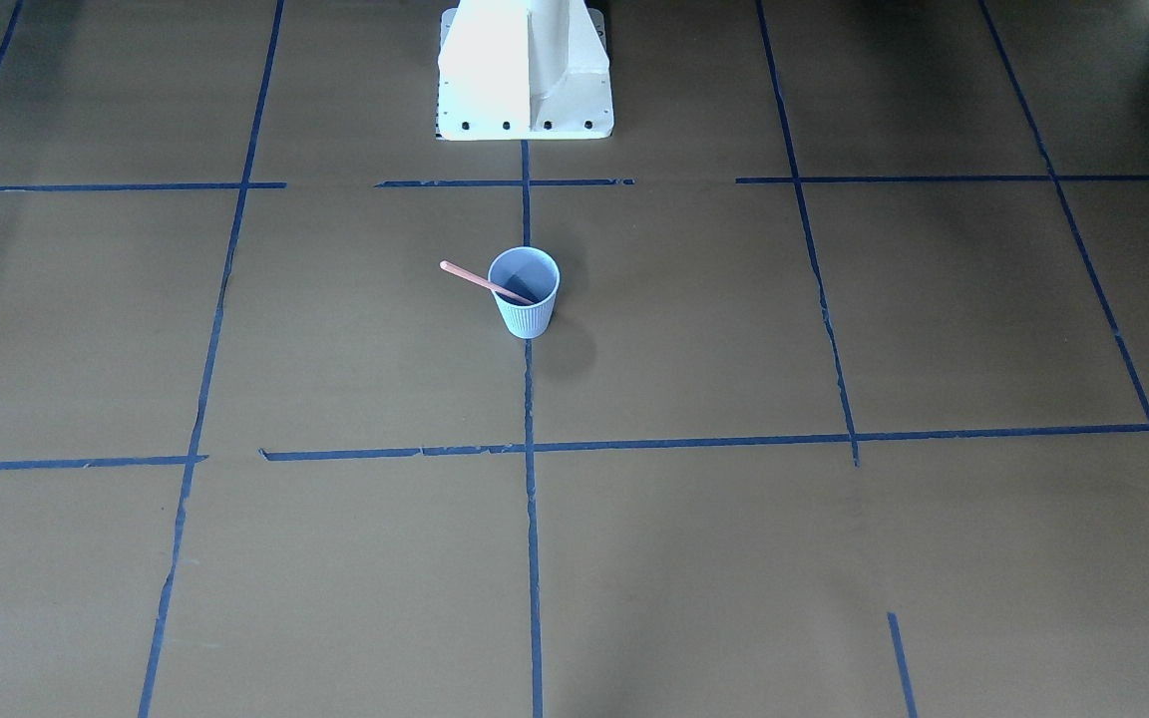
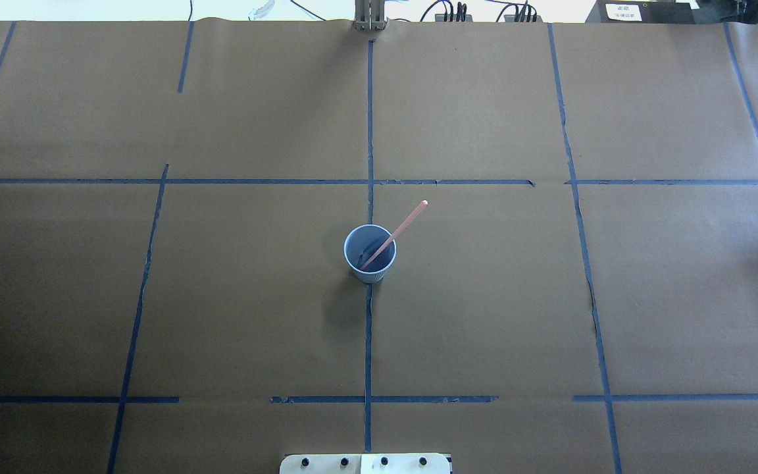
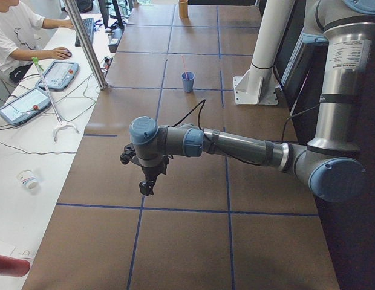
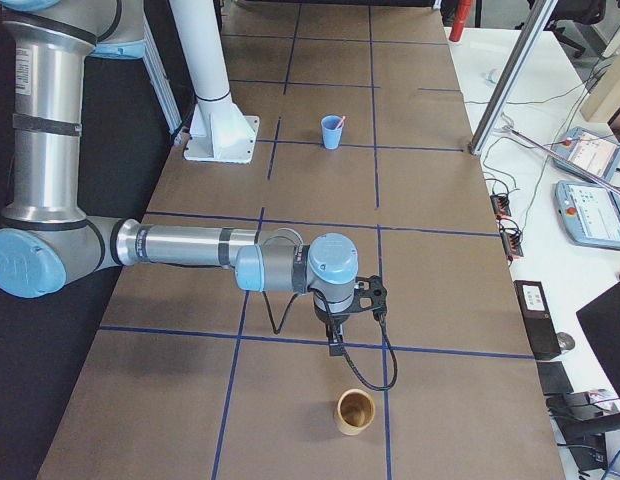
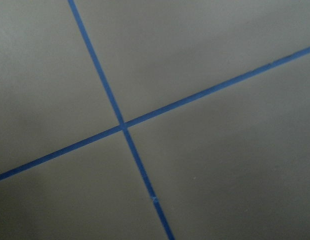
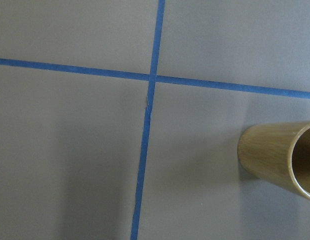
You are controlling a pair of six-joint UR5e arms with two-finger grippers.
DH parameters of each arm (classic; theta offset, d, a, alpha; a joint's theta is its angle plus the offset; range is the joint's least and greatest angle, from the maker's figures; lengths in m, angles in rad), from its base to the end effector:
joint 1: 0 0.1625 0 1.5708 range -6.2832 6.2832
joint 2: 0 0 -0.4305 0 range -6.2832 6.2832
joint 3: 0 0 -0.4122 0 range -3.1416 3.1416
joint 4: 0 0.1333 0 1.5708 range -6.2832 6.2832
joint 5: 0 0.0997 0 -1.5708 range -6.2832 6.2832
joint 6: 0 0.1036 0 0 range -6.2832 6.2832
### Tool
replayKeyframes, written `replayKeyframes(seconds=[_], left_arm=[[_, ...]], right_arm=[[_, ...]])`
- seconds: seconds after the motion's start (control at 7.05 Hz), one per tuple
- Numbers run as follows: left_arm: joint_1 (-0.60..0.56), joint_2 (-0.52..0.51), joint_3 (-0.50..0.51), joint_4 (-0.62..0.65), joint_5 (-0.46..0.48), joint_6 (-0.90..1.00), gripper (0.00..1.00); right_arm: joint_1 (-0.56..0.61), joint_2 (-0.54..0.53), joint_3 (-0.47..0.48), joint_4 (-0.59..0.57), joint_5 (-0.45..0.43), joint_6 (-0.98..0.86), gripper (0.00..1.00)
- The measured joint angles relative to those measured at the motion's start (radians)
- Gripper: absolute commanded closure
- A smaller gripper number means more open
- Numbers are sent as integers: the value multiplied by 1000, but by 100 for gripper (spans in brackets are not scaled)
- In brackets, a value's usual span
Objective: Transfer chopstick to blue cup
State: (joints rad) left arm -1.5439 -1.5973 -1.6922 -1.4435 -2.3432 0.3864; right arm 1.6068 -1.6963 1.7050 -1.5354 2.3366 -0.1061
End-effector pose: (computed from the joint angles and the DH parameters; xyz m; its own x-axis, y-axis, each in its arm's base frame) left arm -0.0470 -0.5218 0.6042 0.6527 0.4078 -0.6385 -0.2946 0.9131 0.2820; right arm 0.0781 -0.4587 0.6562 0.7212 -0.1103 0.6839 0.0407 0.9923 0.1172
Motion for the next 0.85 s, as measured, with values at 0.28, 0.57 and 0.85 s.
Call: replayKeyframes(seconds=[0.28,0.57,0.85], left_arm=[[-5,14,36,4,-3,11,0],[-4,11,78,-2,-7,15,0],[-5,16,69,-1,-4,20,0]], right_arm=[[1,29,-25,-8,-2,-1,0],[1,49,-51,-10,-5,2,0],[1,51,-64,-12,-3,4,0]])
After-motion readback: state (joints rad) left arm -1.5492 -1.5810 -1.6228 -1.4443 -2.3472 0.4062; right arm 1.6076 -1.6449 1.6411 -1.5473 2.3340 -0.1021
